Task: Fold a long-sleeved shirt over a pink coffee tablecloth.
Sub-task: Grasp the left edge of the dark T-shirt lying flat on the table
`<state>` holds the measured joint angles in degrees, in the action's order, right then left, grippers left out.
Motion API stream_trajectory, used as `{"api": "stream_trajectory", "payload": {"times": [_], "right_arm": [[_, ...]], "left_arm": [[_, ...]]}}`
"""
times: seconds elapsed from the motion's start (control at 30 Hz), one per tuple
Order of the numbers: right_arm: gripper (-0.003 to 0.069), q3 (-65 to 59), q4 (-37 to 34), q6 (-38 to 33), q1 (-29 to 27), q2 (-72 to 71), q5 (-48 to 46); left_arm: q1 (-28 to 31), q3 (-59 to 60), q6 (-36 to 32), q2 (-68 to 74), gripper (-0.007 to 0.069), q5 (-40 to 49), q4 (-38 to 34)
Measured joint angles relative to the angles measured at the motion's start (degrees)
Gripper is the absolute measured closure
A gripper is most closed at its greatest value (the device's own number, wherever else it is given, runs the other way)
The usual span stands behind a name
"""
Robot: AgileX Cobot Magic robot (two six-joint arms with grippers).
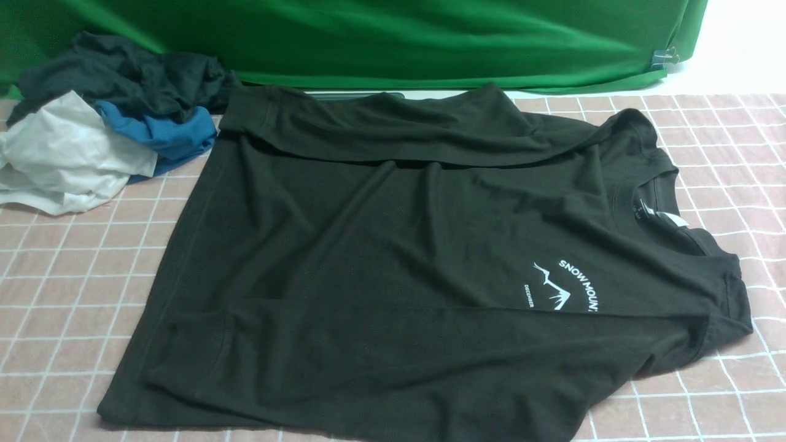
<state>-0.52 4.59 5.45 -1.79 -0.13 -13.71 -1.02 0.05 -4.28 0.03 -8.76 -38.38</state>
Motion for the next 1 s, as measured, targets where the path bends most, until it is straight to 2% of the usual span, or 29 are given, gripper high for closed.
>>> {"api": "stream_trajectory", "payload": {"times": [0.2,0.27,0.37,0.4,0.43,0.47,0.53,0.6,0.7,0.73,0.77,0.83,0.9,1.0], "right_arm": [[0.0418,0.0,0.0,0.0,0.0,0.0,0.16],[0.0418,0.0,0.0,0.0,0.0,0.0,1.49],[0.0418,0.0,-1.34,1.98,0.0,0.0,4.11],[0.0418,0.0,-2.95,5.0,0.0,0.0,5.89],[0.0418,0.0,-3.21,5.57,0.0,0.0,6.24],[0.0418,0.0,-4.59,10.73,0.0,0.0,8.95],[0.0418,0.0,-5.44,15.41,0.0,0.0,12.99],[0.0418,0.0,-5.93,20.98,0.0,0.0,16.85],[0.0418,0.0,-6.06,25.4,0.08,0.0,18.75],[0.0418,0.08,-6.12,26.68,0.19,0.0,18.2],[0.0418,1.96,-6.26,29.46,1.76,0.67,13.17],[0.0418,5.41,-6.26,28.75,4.11,2.71,8.01],[0.0418,11.73,-6.26,24.62,8.49,6.85,0.7],[0.0418,25.31,-6.26,10.95,18.39,17.05,-16.15]], "left_arm": [[-3.83,-9.38,0.4,7.46,0.0605,8.76,13.09],[-6.75,-15.36,-1.64,13.31,0.0605,16.37,16.59],[-10.13,-22.76,-6.81,21.82,0.0605,29.04,17.7],[-11.37,-26.04,-9.68,26.07,0.0605,35.76,17.78],[-11.83,-26.57,-10.17,26.79,0.0605,36.87,17.85],[-13.37,-29.94,-14.0,32.43,0.0605,44.12,18.11],[-14.27,-33.54,-16.59,38.17,0.0605,50.65,18.25],[-14.52,-35.76,-18.52,43.89,0.0605,53.18,17.09],[-14.59,-37.47,-22.37,48.94,0.0605,54.21,15.19],[-14.59,-37.98,-23.01,50.4,0.0605,54.35,14.72],[-14.59,-39.38,-24.8,53.51,0.0605,55.12,14.19],[-14.52,-40.95,-25.76,55.79,0.0605,56.19,14.19],[-14.22,-43.12,-26.94,58.75,0.0605,58.6,14.19],[-12.47,-47.89,-30.18,63.91,0.0605,63.65,14.19]]}}
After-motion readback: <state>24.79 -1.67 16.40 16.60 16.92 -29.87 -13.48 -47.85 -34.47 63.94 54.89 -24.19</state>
